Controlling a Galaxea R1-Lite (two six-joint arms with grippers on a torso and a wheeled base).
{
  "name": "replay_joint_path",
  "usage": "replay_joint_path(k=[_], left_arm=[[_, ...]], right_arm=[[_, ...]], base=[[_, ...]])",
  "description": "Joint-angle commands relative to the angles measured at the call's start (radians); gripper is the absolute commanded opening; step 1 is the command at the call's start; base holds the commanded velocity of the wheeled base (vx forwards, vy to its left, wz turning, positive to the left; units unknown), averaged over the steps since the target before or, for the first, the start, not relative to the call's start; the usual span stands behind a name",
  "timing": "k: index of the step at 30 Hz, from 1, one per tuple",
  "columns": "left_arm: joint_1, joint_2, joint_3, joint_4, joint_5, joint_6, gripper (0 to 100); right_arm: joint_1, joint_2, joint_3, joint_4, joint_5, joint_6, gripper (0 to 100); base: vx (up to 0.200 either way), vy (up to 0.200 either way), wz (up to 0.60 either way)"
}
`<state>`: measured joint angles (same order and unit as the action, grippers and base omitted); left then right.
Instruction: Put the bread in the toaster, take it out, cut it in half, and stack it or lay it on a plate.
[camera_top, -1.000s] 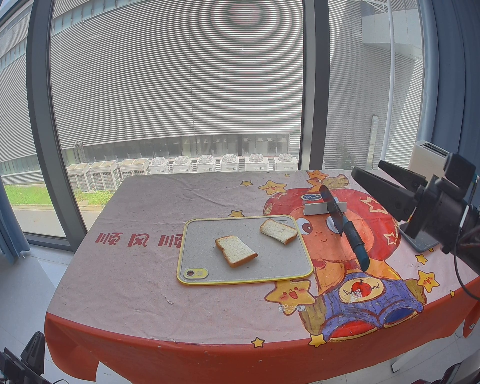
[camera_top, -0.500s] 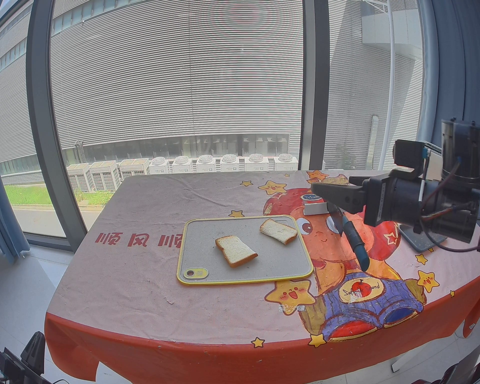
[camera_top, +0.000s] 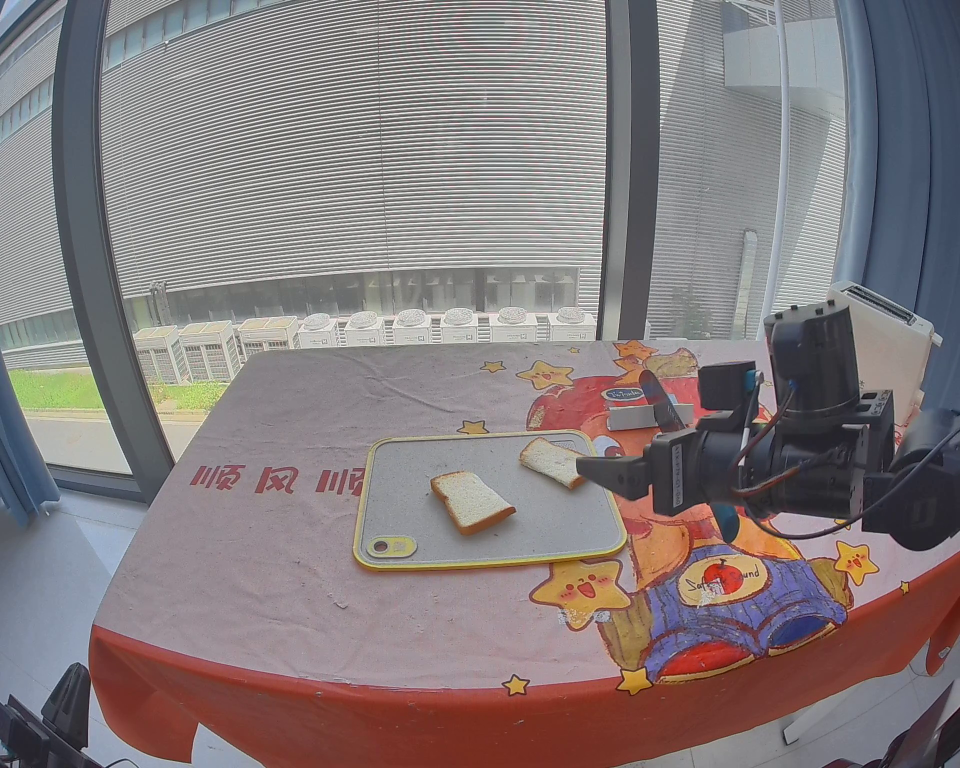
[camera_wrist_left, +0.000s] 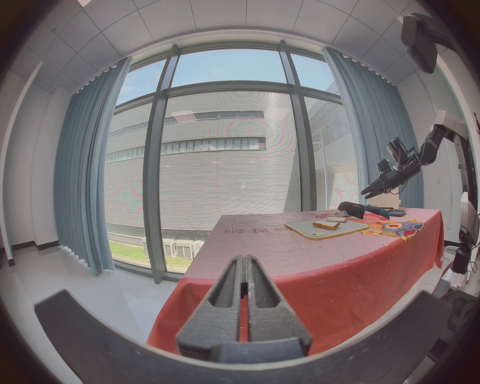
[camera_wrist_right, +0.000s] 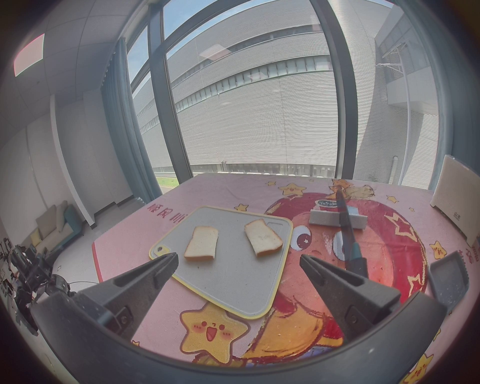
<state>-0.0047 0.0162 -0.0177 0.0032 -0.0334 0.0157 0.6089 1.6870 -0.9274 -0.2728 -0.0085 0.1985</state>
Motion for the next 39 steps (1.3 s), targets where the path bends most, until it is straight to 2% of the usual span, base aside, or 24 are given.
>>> replay_joint_path(k=[1, 24, 39], left_arm=[[0.000, -0.016, 0.016, 0.000, 0.000, 0.000, 0], [-0.001, -0.016, 0.016, 0.000, 0.000, 0.000, 0], [0.000, -0.016, 0.016, 0.000, -0.002, 0.001, 0]], right_arm=[[0.023, 0.031, 0.015, -0.002, -0.001, 0.001, 100], [0.106, -0.006, 0.061, -0.002, -0.007, -0.001, 100], [0.094, -0.009, 0.059, -0.003, -0.030, 0.001, 100]], base=[[0.000, 0.000, 0.00], [0.000, 0.000, 0.00], [0.000, 0.000, 0.00]])
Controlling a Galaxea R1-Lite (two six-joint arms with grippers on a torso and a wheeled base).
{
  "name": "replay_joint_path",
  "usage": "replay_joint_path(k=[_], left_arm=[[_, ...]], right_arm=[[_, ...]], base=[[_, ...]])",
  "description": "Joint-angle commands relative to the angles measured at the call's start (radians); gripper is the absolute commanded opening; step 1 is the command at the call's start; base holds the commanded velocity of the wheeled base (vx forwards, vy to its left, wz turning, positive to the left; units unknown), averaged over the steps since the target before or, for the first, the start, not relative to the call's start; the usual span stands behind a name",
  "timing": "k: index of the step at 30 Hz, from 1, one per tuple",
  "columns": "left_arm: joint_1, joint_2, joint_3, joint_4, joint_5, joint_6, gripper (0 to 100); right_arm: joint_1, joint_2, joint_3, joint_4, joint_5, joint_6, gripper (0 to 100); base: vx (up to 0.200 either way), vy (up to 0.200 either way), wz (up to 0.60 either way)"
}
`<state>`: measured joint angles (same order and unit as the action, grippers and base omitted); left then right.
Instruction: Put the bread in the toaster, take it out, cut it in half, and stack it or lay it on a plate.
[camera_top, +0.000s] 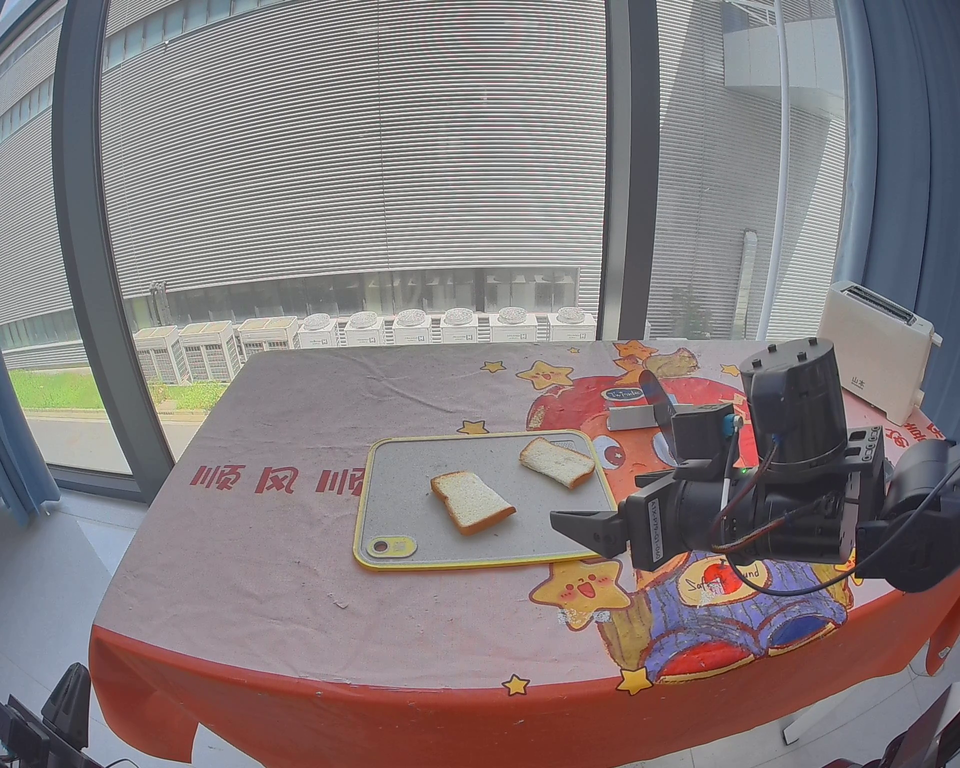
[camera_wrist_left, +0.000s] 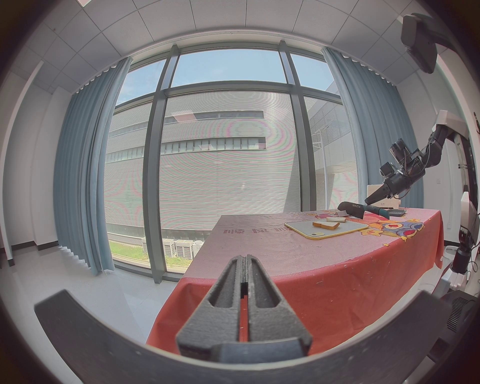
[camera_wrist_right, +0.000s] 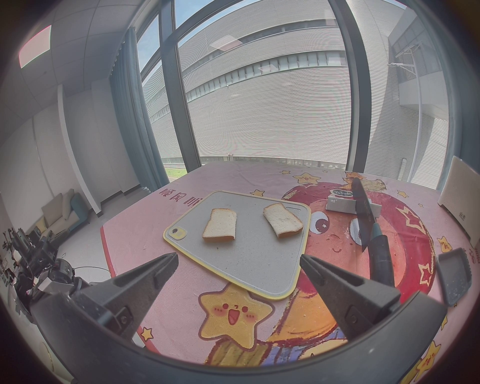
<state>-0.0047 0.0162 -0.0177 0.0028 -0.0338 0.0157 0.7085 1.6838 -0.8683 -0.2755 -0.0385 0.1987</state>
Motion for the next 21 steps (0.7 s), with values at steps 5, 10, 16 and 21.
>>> replay_joint_path(k=[5, 10, 16, 21], left_arm=[[0.000, -0.016, 0.016, 0.000, 0.000, -0.002, 0], [0.000, -0.016, 0.016, 0.000, 0.000, 0.000, 0], [0.000, -0.016, 0.016, 0.000, 0.000, 0.000, 0], [0.000, -0.016, 0.016, 0.000, 0.000, 0.000, 0]], right_arm=[[-0.011, -0.009, -0.011, -0.001, 0.000, 0.002, 100], [-0.040, 0.027, -0.135, 0.018, -0.011, -0.010, 100], [-0.104, 0.158, -0.299, 0.019, -0.012, -0.013, 100], [-0.165, 0.266, -0.374, 0.013, -0.003, -0.055, 100]], base=[[0.000, 0.000, 0.00], [0.000, 0.000, 0.00], [0.000, 0.000, 0.00], [0.000, 0.000, 0.00]])
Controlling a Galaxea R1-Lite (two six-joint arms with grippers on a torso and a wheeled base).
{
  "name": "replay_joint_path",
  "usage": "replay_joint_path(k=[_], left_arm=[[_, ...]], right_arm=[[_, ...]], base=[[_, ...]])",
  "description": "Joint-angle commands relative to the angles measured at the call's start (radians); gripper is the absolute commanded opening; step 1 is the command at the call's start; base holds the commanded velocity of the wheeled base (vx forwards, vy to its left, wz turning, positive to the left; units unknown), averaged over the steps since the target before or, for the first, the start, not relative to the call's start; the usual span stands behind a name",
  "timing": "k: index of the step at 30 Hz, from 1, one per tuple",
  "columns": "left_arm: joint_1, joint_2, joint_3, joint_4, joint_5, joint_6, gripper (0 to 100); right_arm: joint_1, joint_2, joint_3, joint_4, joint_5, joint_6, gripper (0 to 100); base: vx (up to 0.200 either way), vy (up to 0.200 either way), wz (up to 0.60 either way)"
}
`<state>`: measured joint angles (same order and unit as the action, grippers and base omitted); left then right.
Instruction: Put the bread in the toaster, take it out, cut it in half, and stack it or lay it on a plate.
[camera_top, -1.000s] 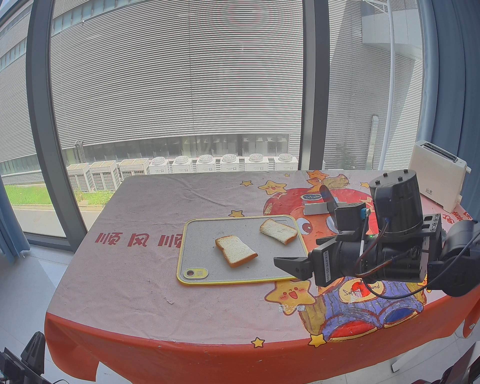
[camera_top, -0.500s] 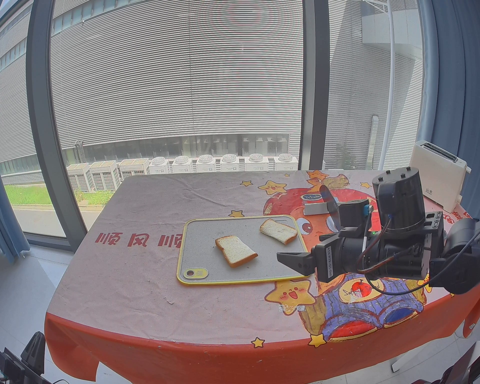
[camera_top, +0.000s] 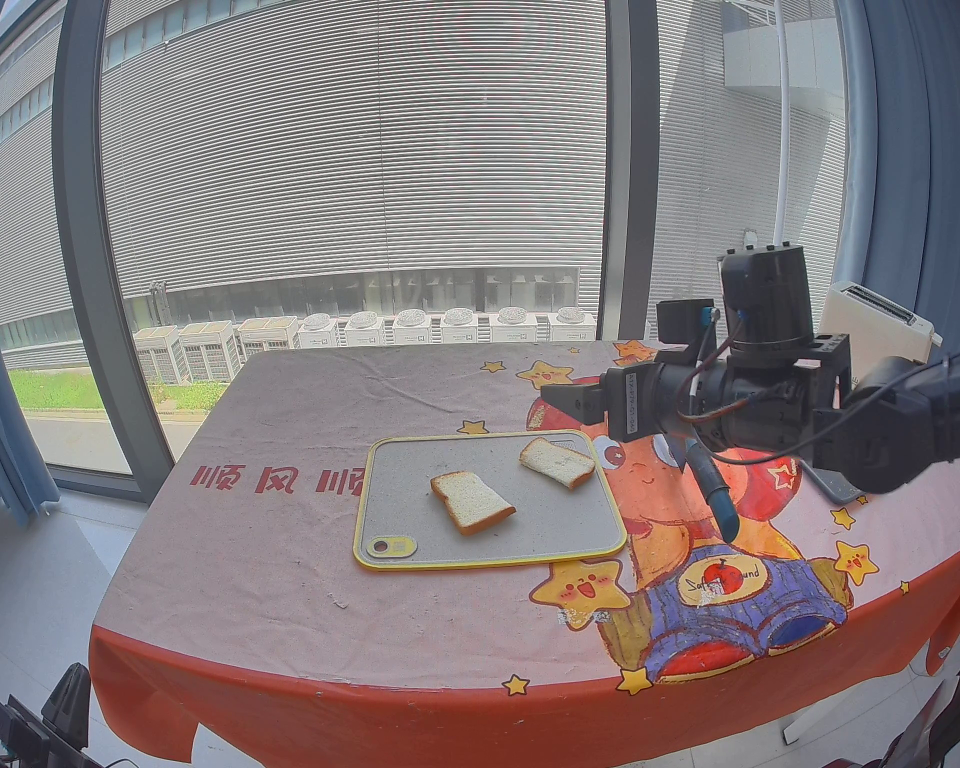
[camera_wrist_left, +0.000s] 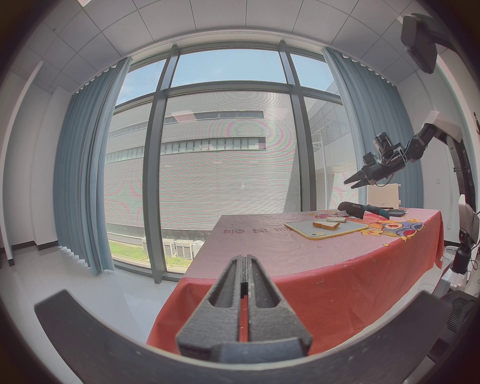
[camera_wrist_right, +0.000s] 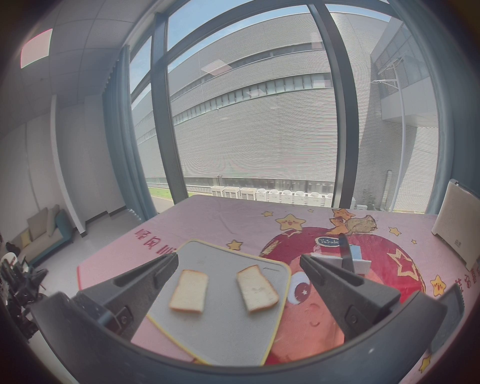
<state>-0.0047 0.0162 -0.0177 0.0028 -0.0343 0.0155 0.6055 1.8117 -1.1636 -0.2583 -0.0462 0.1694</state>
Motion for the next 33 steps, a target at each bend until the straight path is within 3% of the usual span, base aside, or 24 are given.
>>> replay_joint_path(k=[1, 15, 19, 24, 33], left_arm=[[0.000, -0.016, 0.016, 0.000, 0.001, 0.000, 0], [0.000, -0.016, 0.016, 0.000, 0.001, 0.000, 0], [0.000, -0.016, 0.016, 0.000, 0.001, 0.001, 0], [0.000, -0.016, 0.016, 0.000, 0.001, 0.001, 0], [0.000, -0.016, 0.016, 0.000, 0.001, 0.001, 0]], right_arm=[[-0.066, 0.150, -0.080, -0.006, 0.006, -0.025, 100], [-0.067, 0.256, -0.174, 0.008, 0.005, -0.022, 100], [-0.081, 0.290, -0.255, 0.102, -0.017, -0.014, 100], [-0.076, 0.310, -0.303, 0.177, -0.052, 0.032, 100], [-0.049, 0.337, -0.300, 0.180, -0.037, 0.081, 100]], base=[[0.000, 0.000, 0.00], [0.000, 0.000, 0.00], [0.000, 0.000, 0.00], [0.000, 0.000, 0.00], [0.000, 0.000, 0.00]])
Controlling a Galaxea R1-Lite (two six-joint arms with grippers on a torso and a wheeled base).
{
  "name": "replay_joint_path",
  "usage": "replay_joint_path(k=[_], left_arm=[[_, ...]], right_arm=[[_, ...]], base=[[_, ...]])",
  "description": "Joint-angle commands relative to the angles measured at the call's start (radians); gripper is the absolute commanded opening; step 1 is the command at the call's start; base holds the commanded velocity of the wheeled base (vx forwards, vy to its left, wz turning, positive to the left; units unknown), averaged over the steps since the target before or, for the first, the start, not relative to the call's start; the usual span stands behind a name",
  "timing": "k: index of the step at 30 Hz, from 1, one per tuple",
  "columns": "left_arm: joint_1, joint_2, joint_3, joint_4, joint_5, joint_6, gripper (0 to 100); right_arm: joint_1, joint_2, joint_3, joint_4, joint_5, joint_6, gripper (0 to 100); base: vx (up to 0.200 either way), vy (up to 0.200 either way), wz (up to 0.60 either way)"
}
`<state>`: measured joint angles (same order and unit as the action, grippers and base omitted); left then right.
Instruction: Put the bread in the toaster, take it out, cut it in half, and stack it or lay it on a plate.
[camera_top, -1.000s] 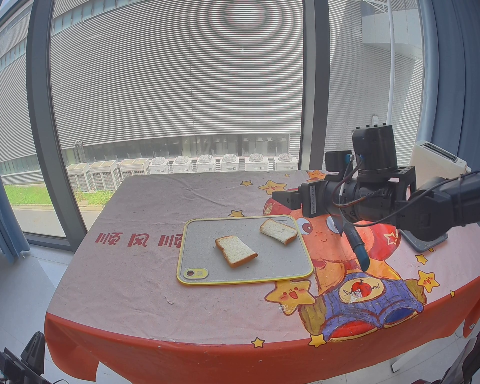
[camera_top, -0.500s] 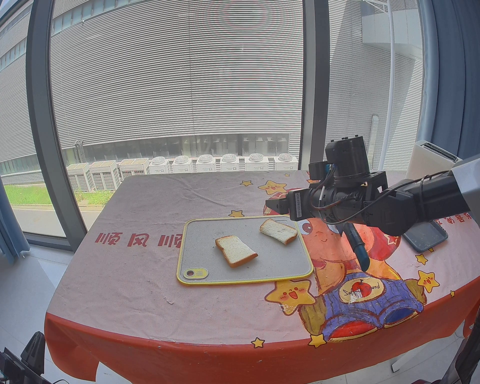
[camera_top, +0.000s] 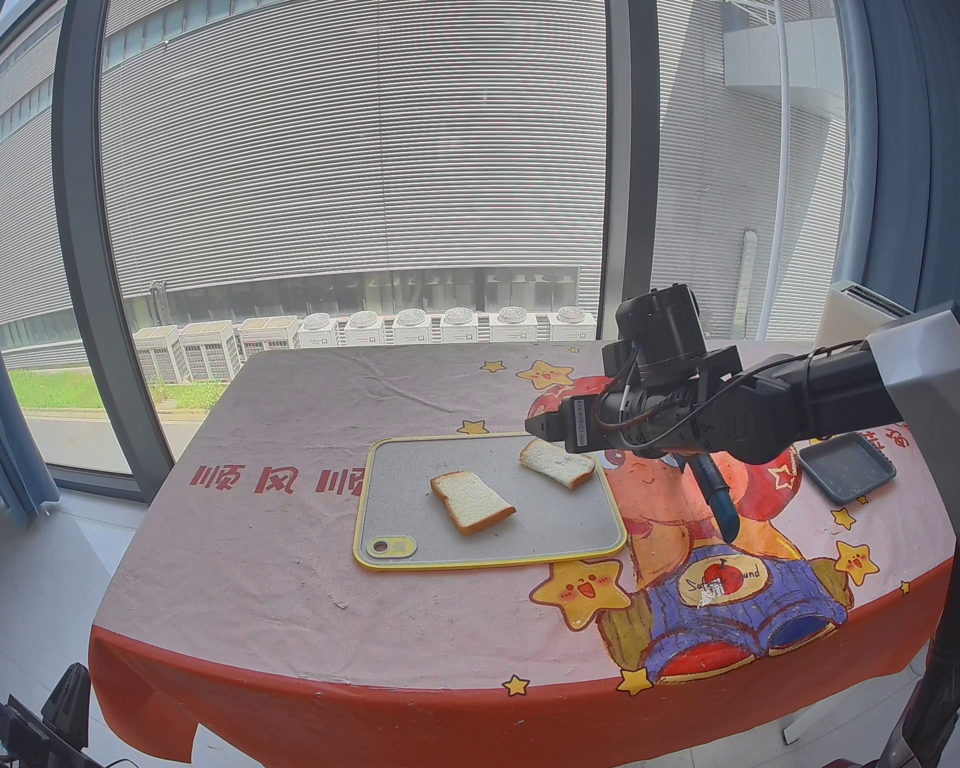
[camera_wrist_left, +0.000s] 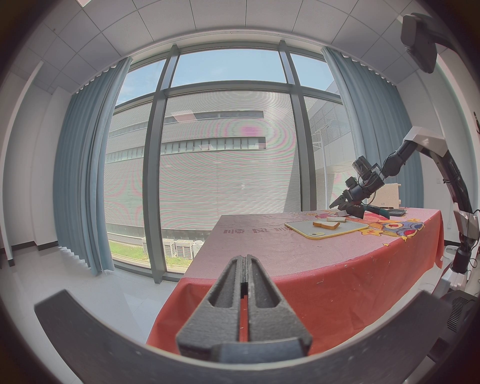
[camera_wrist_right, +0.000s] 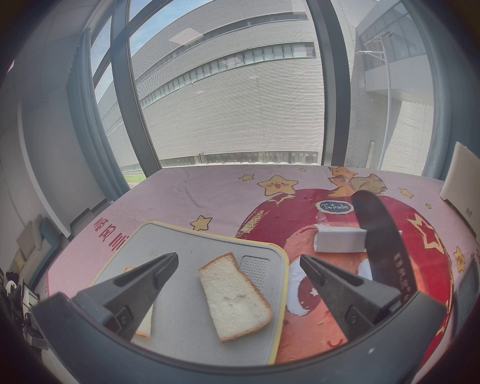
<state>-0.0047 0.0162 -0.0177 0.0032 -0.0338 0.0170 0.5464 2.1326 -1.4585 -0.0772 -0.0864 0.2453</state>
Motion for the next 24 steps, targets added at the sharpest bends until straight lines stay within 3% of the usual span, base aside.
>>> replay_joint_path(k=[1, 8, 18, 24], left_arm=[[0.000, -0.016, 0.016, 0.000, 0.000, 0.000, 0], [0.000, -0.016, 0.016, 0.000, 0.000, 0.000, 0], [0.000, -0.016, 0.016, 0.000, 0.000, 0.000, 0], [0.000, -0.016, 0.016, 0.000, 0.000, 0.000, 0]], right_arm=[[0.020, 0.021, -0.006, 0.001, 0.004, 0.012, 100], [0.066, 0.041, 0.003, 0.004, 0.004, 0.029, 100], [0.127, 0.038, 0.010, 0.045, -0.009, 0.112, 100], [0.202, -0.008, 0.012, 0.065, -0.006, 0.160, 100]], base=[[0.000, 0.000, 0.00], [0.000, 0.000, 0.00], [0.000, 0.000, 0.00], [0.000, 0.000, 0.00]])
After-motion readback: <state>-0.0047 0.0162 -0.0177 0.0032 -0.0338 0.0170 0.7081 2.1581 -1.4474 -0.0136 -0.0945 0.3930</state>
